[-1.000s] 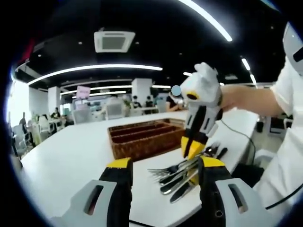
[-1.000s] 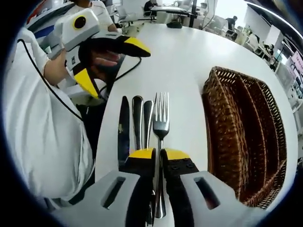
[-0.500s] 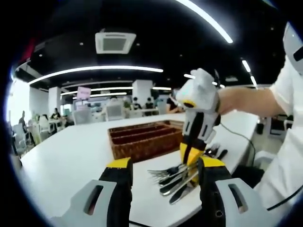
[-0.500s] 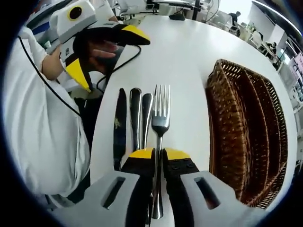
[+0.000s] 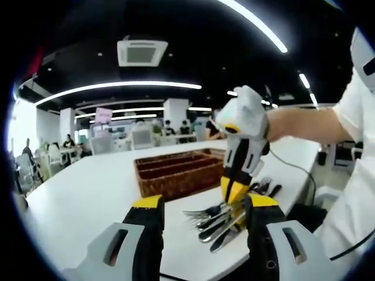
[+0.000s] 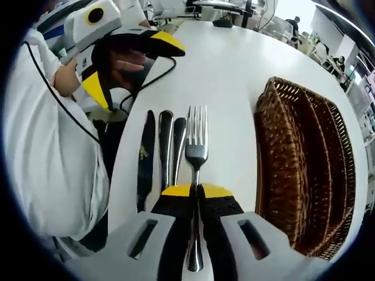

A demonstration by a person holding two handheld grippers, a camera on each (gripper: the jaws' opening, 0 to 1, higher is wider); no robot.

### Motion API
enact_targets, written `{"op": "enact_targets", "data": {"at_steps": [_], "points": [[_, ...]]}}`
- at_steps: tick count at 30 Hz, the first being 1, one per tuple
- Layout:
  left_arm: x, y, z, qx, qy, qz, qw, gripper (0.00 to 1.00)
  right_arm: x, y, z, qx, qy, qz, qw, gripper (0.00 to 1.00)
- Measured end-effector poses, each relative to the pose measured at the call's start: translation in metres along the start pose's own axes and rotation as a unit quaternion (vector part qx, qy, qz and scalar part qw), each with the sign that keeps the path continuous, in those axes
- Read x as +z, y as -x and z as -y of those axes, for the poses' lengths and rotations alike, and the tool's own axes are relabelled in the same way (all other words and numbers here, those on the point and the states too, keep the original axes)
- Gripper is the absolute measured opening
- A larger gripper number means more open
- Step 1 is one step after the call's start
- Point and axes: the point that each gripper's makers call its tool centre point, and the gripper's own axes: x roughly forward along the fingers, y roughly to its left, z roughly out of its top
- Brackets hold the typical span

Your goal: Arrange the knives, forks, and spoons in their matching storage slots by inserting each utensil handle-first until every utensil is classified and aligned in the correct compartment

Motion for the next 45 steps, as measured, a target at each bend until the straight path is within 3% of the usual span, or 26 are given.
{"op": "enact_targets", "data": {"at_steps": [9,29,36,45], "points": [[0.001,0.002,-0.001,0.002,-0.002,-0.002,1.0,0.56,0.003,0.004,0.008,-0.005,-0.006,0.002,1.0,0.03],[0.01,-0.002,0.006,-0.007,-0.016,-0.002,0.9998,0.58,0.007,0.046,0.029,-0.029,-0.017,-0.011,0.9994,0.02],[0.011,-0.007,0.008,-0.012,-0.021,-0.016,0.9996,0.61,0.006,0.059,0.041,-0.037,-0.025,-0.015,0.9989,0.02],[0.012,-0.021,0.014,-0.017,-0.037,-0.03,0.9987,0.69,0.004,0.078,0.072,-0.044,-0.038,-0.02,0.9981,0.02]]}}
